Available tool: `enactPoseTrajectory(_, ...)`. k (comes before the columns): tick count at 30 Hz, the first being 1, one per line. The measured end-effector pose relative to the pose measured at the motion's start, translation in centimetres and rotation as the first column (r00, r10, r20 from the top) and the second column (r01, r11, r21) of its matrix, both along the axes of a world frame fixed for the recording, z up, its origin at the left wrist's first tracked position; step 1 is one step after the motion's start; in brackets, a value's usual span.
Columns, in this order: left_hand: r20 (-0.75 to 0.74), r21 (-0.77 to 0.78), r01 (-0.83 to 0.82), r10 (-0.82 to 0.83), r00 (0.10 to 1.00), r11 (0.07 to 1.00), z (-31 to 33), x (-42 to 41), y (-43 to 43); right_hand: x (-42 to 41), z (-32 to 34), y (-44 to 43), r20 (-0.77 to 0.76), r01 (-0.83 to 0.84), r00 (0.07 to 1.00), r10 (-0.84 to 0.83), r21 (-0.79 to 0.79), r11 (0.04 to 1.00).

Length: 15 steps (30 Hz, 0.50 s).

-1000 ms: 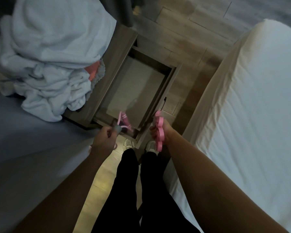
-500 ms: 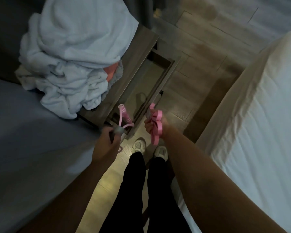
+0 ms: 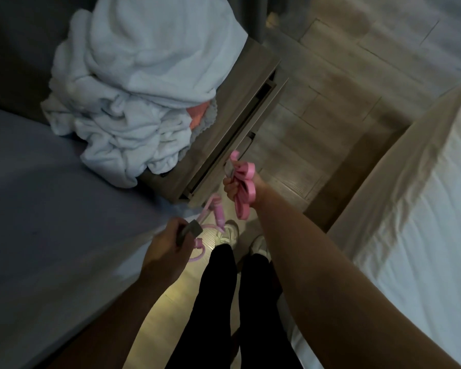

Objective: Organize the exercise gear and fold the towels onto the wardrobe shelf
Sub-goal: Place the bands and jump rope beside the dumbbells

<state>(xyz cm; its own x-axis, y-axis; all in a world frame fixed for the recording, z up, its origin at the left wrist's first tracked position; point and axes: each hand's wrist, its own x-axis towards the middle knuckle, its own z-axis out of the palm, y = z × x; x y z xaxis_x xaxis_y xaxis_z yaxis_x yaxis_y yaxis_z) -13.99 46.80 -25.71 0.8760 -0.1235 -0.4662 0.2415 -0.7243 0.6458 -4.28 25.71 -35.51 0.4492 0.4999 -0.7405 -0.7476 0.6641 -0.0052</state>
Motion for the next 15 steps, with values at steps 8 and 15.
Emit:
enactPoseTrajectory(8,-0.185,0.061,-0.090,0.100,0.978,0.994,-2.6,1.7,0.5,1.3,-0.3,0.9,0.091,-0.045,0.995,0.033,0.131,0.990)
enactPoseTrajectory(15,-0.133,0.133,-0.084,0.102,0.986,0.988,-4.3,4.5,-0.2,2.6,-0.6,2.0,0.120,-0.039,0.993,0.015,0.201,0.979)
